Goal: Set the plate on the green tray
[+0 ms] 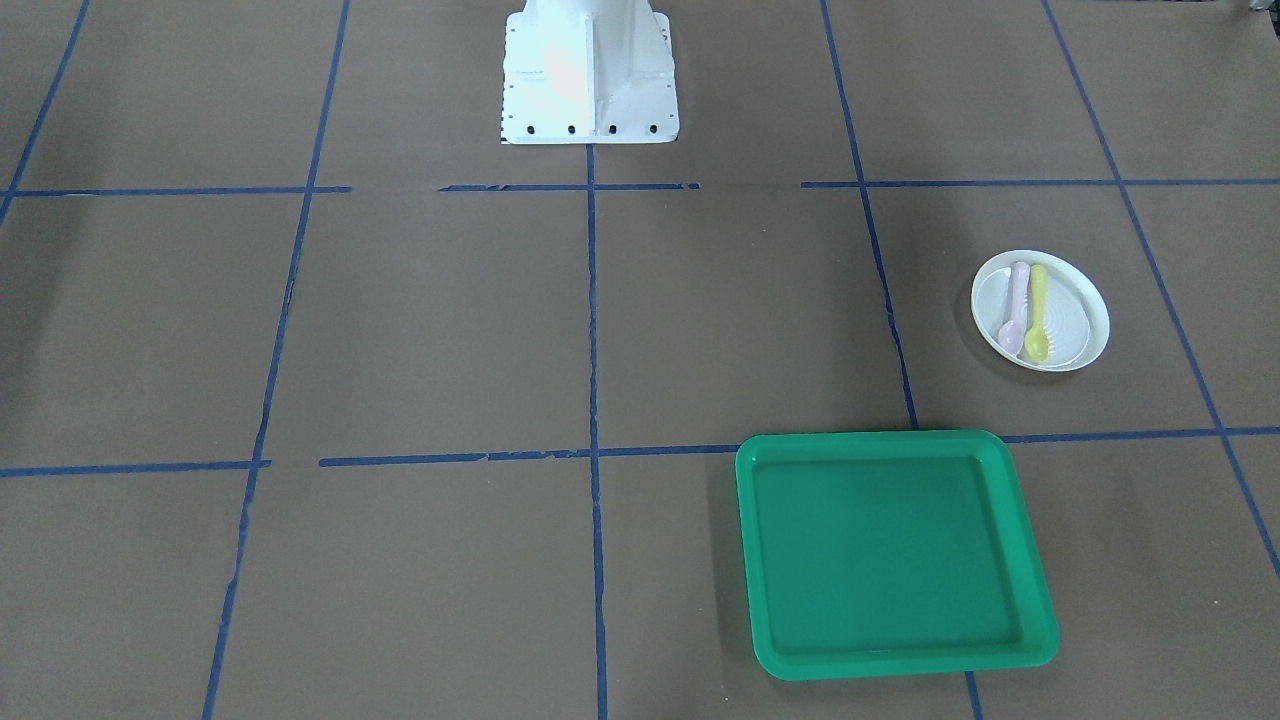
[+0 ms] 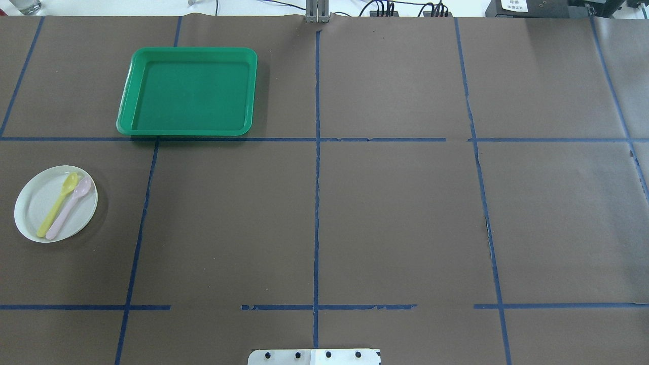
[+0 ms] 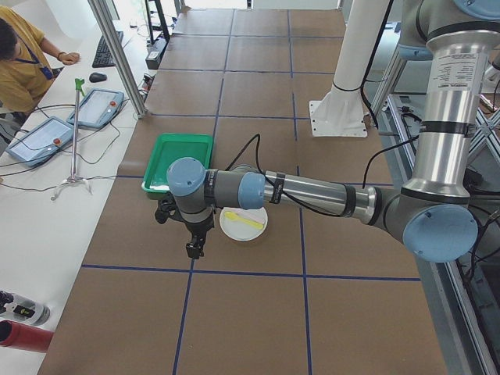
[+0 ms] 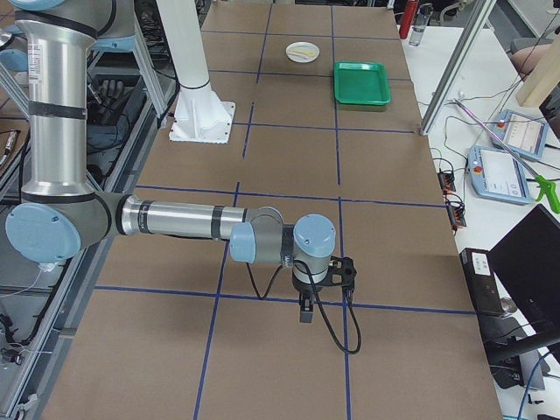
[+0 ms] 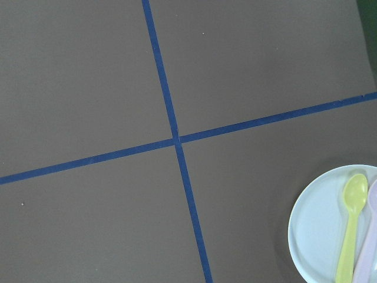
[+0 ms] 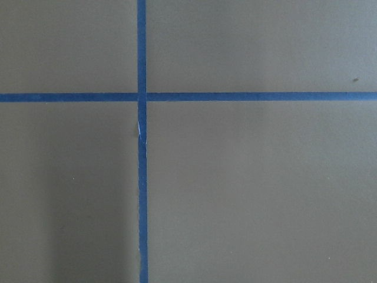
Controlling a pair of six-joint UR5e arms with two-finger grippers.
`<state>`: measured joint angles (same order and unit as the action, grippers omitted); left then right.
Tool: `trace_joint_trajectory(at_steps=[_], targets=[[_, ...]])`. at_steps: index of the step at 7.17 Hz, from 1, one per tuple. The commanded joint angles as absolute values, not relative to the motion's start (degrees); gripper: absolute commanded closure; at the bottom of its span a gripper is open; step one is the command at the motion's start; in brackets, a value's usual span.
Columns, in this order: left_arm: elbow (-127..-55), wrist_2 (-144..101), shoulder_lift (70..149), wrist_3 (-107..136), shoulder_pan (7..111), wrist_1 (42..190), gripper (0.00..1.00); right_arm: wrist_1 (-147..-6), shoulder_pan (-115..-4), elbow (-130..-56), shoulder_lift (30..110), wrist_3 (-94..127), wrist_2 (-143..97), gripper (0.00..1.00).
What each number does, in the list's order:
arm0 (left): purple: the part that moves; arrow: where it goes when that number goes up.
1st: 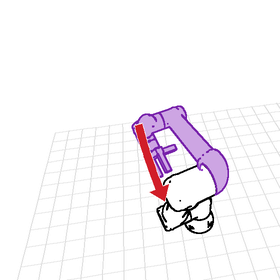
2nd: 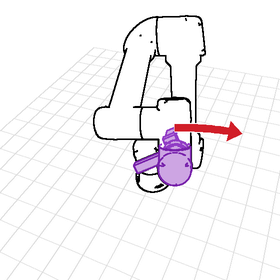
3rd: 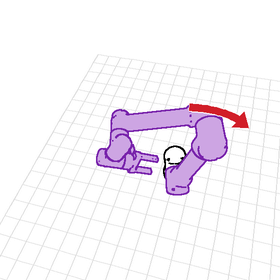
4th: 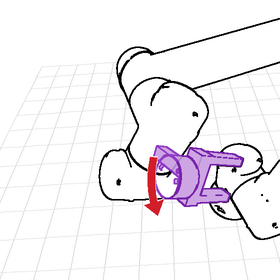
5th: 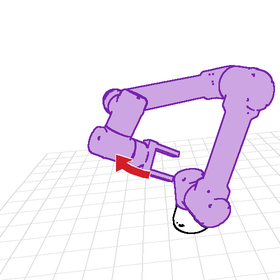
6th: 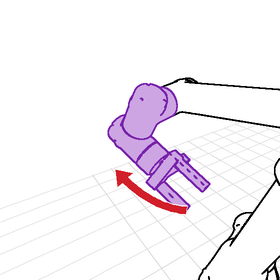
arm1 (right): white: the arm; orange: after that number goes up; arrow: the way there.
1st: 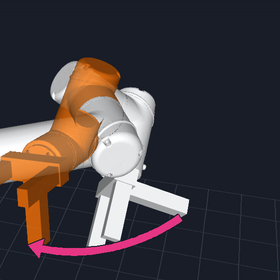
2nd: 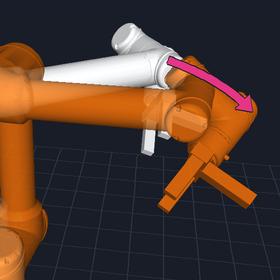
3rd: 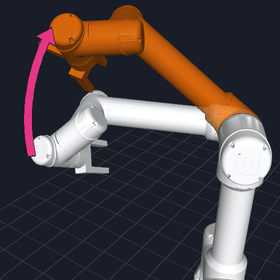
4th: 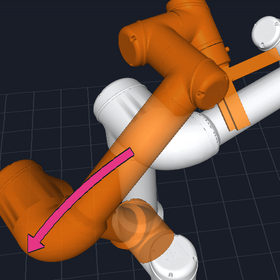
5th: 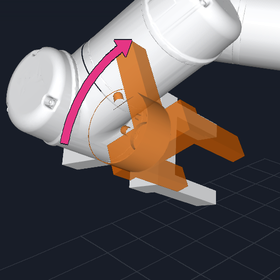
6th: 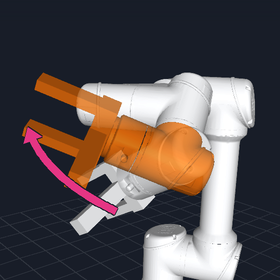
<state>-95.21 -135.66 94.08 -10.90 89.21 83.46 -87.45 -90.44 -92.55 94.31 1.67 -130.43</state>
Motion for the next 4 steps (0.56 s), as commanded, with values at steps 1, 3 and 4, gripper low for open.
trace_joint_trajectory(at_steps=[1,3,4], targets=[[-95.4,-135.7,94.1,-10.6,89.1,84.2,0.0,-87.5,-90.4,-92.5,94.3,1.7,-130.4,0.0],[-96.1,-134.9,94.0,-10.9,89.2,84.1,0.0,-87.5,-90.4,-92.5,94.3,1.7,-130.4,0.0],[-96.8,-135.2,93.6,-11.0,89.1,84.4,0.0,-87.5,-90.4,-92.5,94.3,1.7,-130.4,0.0]])
